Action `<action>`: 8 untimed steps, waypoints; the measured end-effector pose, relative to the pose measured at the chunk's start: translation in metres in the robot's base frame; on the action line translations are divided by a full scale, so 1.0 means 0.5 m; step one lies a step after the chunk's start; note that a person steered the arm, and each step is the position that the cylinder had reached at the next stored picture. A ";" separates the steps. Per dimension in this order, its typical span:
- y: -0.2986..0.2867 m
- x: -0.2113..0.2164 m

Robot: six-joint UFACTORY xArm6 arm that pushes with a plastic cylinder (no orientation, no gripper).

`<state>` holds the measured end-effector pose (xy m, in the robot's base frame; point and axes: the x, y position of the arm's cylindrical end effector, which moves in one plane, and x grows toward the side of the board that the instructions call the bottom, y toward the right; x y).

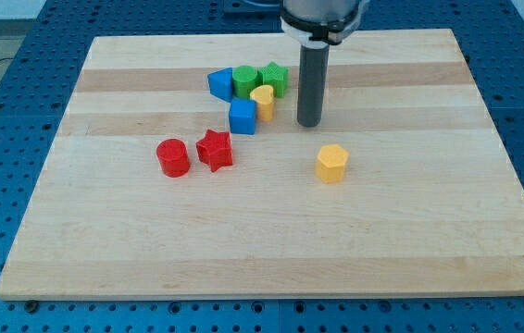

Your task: Push the red star into the red circle

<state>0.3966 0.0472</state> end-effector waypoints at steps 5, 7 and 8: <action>-0.027 0.036; -0.260 0.072; -0.335 0.084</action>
<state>0.4385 -0.1204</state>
